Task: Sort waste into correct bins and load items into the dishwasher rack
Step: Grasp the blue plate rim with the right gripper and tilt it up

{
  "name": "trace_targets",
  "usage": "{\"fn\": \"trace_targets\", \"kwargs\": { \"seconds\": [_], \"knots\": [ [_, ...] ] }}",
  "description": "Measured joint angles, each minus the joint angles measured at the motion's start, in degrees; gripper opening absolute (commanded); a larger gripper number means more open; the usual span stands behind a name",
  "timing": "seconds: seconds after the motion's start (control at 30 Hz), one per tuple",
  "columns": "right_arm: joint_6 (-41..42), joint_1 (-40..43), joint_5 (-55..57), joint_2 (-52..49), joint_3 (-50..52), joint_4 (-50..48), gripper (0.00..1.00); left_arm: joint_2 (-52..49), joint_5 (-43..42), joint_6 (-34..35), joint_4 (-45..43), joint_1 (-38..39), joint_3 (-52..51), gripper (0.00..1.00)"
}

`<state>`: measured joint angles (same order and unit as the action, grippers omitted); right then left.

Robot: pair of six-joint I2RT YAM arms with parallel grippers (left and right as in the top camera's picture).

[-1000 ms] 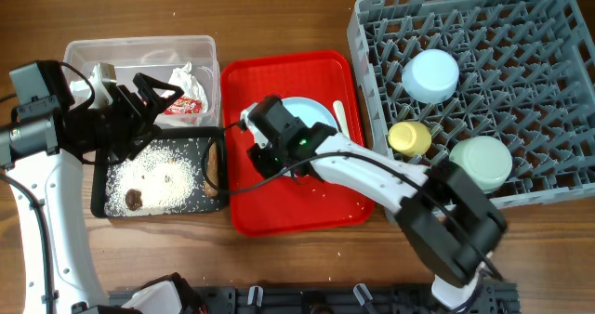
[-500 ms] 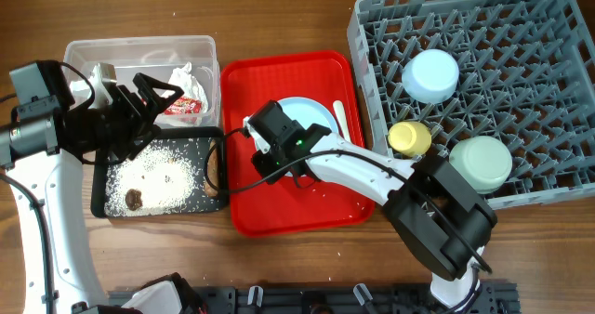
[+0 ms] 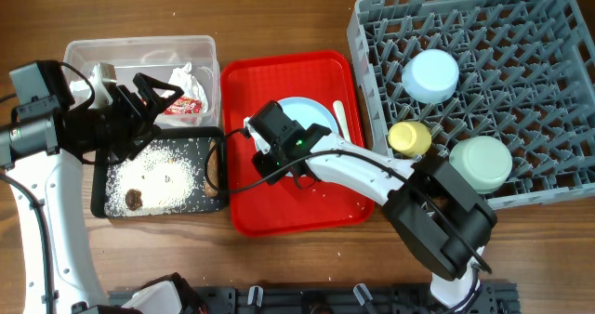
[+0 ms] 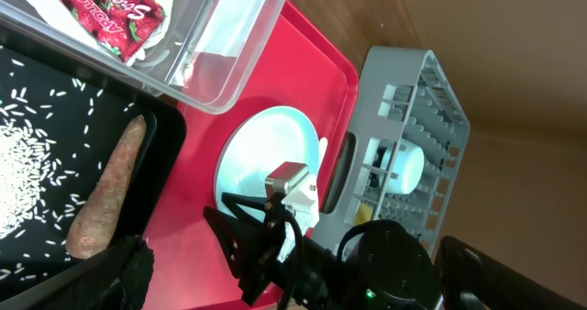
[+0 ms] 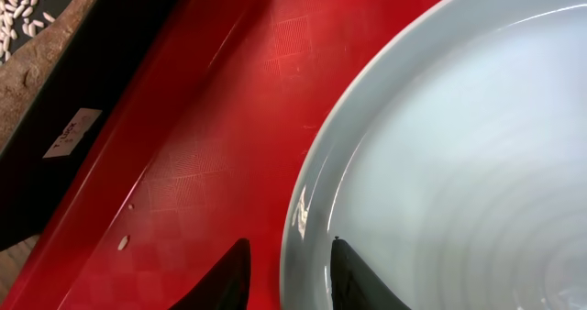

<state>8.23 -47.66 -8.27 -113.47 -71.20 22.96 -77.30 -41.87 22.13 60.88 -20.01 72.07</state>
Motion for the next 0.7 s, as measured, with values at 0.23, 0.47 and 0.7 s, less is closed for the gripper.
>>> {"fn": "trace_targets", "kwargs": {
  "seconds": [0.23, 0.47, 0.7],
  "knots": [
    [0.0, 0.0, 0.44, 0.0, 0.0, 0.15, 0.3, 0.0, 0.0, 0.0, 0.0, 0.0, 0.0, 1.0],
    [-0.13, 0.0, 0.63, 0.0, 0.0, 0.26, 0.47, 0.0, 0.0, 0.0, 0.0, 0.0, 0.0, 1.0],
    [-0.61, 0.0, 0.68, 0.0, 0.0, 0.33, 0.46, 0.0, 0.0, 0.0, 0.0, 0.0, 0.0, 1.0]
  ]
}}
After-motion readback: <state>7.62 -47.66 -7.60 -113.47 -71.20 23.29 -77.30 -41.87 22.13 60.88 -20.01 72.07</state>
